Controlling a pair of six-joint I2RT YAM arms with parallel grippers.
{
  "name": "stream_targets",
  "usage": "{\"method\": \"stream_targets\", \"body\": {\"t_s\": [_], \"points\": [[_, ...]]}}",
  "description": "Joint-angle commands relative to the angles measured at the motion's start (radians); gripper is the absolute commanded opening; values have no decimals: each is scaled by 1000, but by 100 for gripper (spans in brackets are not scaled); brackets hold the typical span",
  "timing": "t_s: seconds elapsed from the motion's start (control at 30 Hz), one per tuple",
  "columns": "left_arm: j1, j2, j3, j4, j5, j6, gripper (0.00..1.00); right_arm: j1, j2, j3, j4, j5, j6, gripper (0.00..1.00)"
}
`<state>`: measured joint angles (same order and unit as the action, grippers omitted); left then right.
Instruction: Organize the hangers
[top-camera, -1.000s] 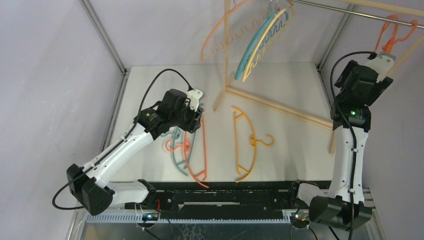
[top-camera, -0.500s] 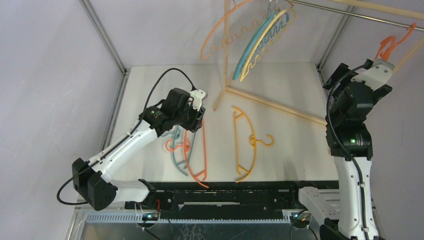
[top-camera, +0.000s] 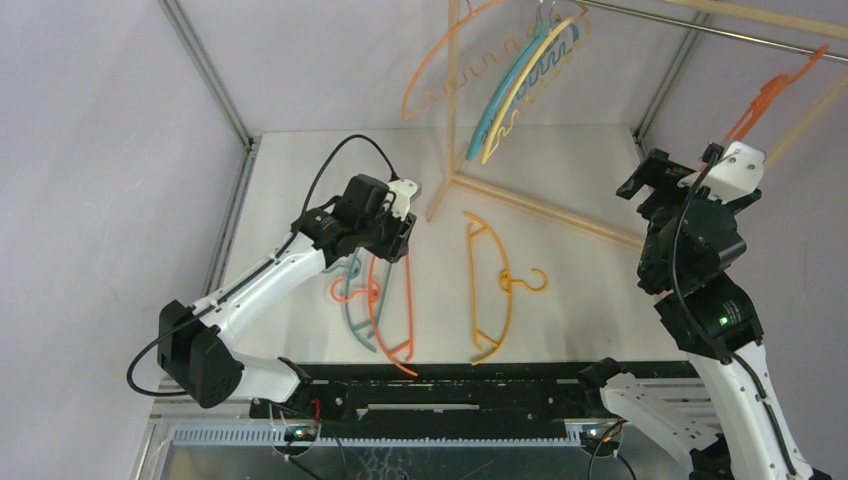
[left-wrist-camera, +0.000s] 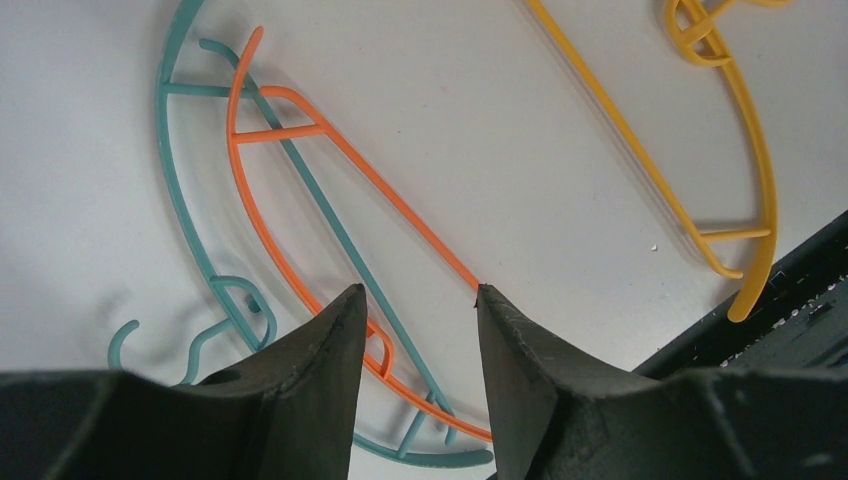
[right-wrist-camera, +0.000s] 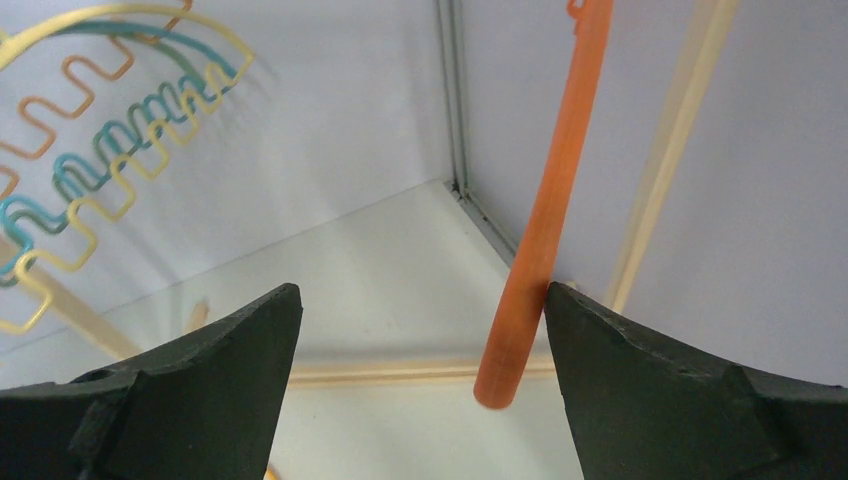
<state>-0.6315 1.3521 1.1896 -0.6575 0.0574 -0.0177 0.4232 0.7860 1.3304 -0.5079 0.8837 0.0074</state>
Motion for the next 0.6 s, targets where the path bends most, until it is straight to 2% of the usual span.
{"method": "stream_targets", "body": {"t_s": [0.0,0.13,0.37,0.57], "points": [[9,17,22,43,22,9,49,109,-8,-8,-124,81,84,98],[9,28,27,44,33,3,49,219,-18,-29,-206,170,147,98],[9,45,30,47,33,9,48,329,-29,-27,-288,194,206,97],[10,51,20,57,33,3,47,375,7,-26,-379,55,276,96]]}}
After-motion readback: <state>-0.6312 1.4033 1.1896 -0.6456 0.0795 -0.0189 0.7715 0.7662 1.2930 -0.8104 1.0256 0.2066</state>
